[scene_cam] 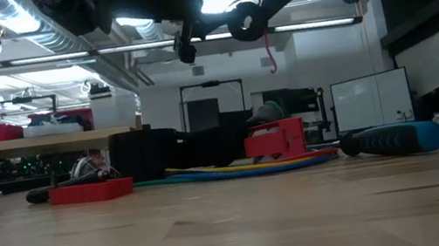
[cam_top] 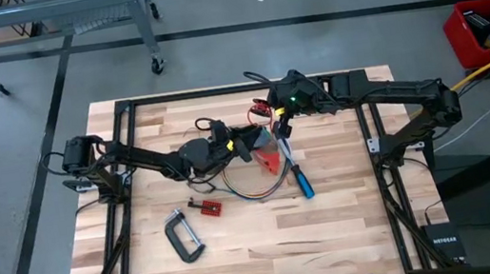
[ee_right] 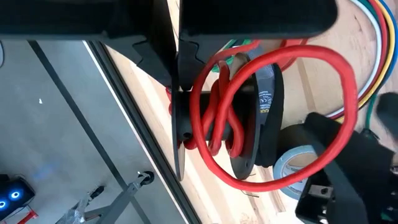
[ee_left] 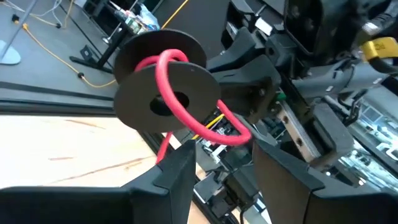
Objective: Coil cords
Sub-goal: Coil the red wire cable onto the black spool
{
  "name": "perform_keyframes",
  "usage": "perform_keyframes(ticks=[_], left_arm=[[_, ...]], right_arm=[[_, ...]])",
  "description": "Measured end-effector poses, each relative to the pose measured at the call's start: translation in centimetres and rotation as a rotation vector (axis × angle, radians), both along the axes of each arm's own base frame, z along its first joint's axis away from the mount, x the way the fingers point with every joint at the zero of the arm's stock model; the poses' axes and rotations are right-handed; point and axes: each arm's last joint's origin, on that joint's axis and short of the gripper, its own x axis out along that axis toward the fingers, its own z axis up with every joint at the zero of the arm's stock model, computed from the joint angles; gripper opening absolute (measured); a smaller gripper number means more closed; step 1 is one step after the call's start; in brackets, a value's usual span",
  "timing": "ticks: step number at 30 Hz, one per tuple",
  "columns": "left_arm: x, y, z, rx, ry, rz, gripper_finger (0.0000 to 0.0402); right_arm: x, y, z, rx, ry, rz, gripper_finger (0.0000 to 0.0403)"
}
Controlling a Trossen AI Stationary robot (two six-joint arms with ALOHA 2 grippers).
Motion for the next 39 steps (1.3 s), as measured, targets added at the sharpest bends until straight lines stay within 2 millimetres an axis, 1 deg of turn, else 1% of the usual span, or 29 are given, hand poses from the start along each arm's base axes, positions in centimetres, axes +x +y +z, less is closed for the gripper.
perform_keyframes(ticks=[6,13,16,22,27,31,35,39], left_arm=[[-0.02,0.63,0.02,0.000,-0.001,0.017,0.0150],[-0.02,0.66,-0.01,0.001,0.002,0.018,0.0146],[-0.02,0.66,-0.02,0.003,0.004,0.018,0.0126],[-0.01,0.54,-0.03,0.032,0.021,0.018,0.0073],[0.00,0.20,-0.02,0.044,0.027,0.010,0.0054],[-0.01,0.33,-0.02,0.039,0.025,0.013,0.0051],[0.00,0.36,-0.03,0.030,0.020,0.011,0.0057],[0.11,-0.12,-0.01,0.079,0.037,-0.071,0.0069]], right_arm=[[0.02,0.04,-0.01,0.011,-0.002,0.010,0.0005],[0.03,0.04,0.01,0.011,-0.005,0.011,0.0005],[0.04,0.04,0.02,0.010,-0.006,0.011,0.0005],[0.04,0.04,0.02,0.010,-0.006,0.011,0.0005],[0.04,0.04,0.02,0.011,-0.006,0.011,0.0005],[0.04,0.04,0.02,0.010,-0.006,0.011,0.0005],[0.04,0.01,0.02,0.010,-0.006,0.010,0.0006],[0.04,0.01,0.01,0.011,-0.006,0.010,0.0006]])
